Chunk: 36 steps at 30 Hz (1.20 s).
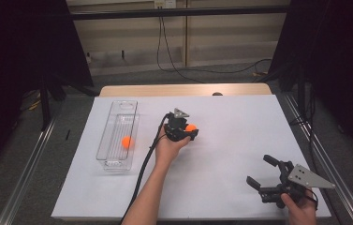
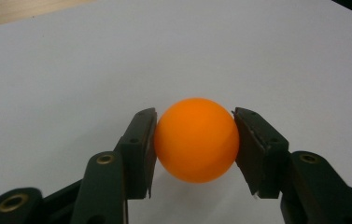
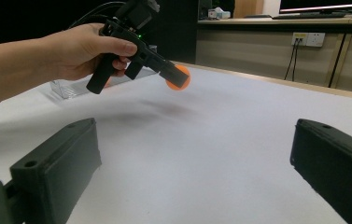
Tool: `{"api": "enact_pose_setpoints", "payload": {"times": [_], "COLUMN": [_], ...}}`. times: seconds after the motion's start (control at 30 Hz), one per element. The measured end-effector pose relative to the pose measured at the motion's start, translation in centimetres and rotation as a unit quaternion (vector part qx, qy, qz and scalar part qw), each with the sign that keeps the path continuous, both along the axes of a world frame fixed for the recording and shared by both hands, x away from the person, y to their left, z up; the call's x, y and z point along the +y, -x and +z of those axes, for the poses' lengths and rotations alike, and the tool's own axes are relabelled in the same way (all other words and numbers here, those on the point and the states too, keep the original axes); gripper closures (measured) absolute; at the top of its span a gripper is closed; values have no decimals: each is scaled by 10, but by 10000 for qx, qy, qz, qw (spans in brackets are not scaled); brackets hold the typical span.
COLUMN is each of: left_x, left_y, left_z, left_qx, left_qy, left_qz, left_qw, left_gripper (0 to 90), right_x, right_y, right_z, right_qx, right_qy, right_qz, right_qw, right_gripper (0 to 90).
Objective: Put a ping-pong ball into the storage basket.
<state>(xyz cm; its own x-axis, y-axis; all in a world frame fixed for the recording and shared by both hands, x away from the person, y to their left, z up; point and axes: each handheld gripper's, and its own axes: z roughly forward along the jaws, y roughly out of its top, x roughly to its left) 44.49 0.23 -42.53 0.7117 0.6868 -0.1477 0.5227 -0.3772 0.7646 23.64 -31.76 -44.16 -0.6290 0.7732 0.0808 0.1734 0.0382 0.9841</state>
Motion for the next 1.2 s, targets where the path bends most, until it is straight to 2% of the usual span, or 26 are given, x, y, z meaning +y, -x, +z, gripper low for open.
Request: {"api": "enact_pose_setpoints", "payload": {"times": [0.5,0.57,0.77,0.87,1.2], "left_x": [10,11,15,15,20], "left_y": [6,7,8,9,12], "left_z": [4,3,2,2,5], "left_qx": [47,66,117,84,91], "left_qy": [-85,-33,-56,-113,-90], "left_qz": [-26,-16,-30,-53,-45], "left_qw": [9999,10000,9999,9999,9999], "left_gripper": [510,510,510,510,510], "right_x": [1,1,1,0,1], "right_y": [0,0,0,0,0], "right_z": [0,0,0,0,0], "right_qx": [-9,-12,-14,-15,-16], "right_qy": [31,26,29,31,28], "right_qz": [7,4,4,7,7], "right_qw": [10000,10000,10000,10000,10000], "right_gripper": [12,12,12,12,11]}}
